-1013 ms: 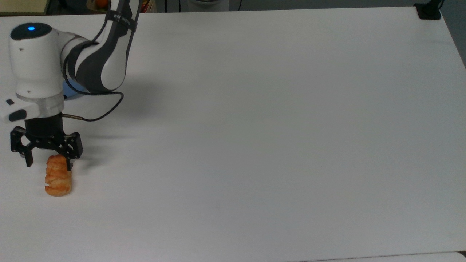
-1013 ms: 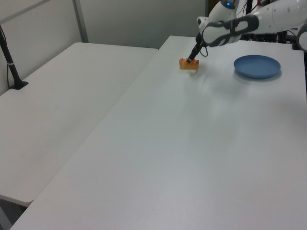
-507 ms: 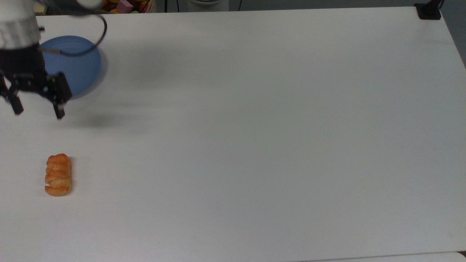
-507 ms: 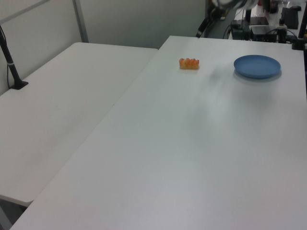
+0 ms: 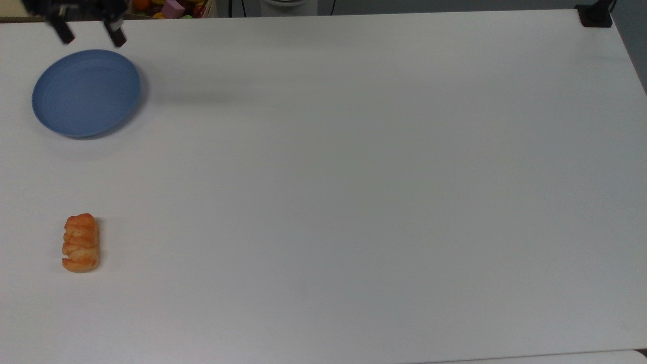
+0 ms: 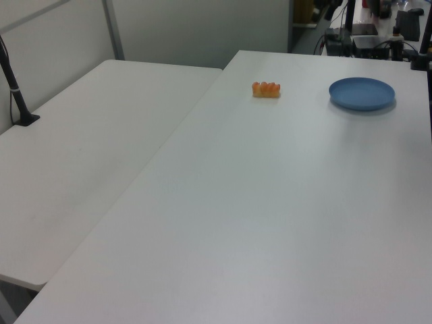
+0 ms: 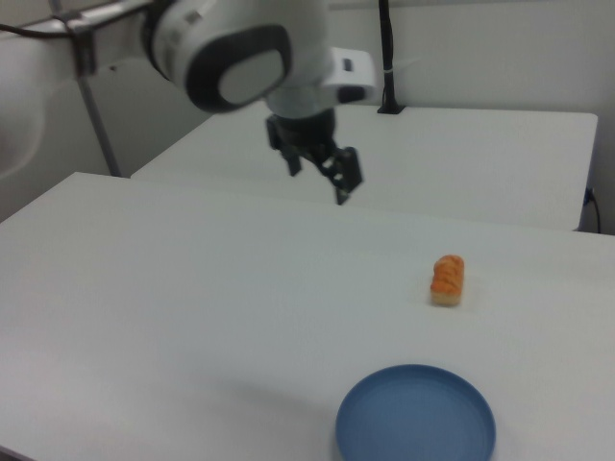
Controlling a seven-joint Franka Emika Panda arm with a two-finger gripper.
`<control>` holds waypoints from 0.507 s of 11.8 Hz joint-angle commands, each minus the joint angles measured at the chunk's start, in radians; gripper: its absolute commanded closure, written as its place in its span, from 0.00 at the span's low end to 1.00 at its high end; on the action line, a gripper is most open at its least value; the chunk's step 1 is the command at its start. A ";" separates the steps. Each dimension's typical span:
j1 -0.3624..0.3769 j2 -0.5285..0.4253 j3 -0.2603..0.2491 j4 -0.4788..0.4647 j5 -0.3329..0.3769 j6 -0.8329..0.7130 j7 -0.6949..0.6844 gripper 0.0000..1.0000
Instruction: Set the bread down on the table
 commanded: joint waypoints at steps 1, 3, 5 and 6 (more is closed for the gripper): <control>0.052 -0.121 0.074 -0.070 -0.115 -0.155 0.183 0.00; 0.089 -0.149 0.143 -0.083 -0.168 -0.209 0.232 0.00; 0.124 -0.194 0.200 -0.144 -0.190 -0.214 0.268 0.00; 0.135 -0.213 0.241 -0.180 -0.224 -0.212 0.269 0.00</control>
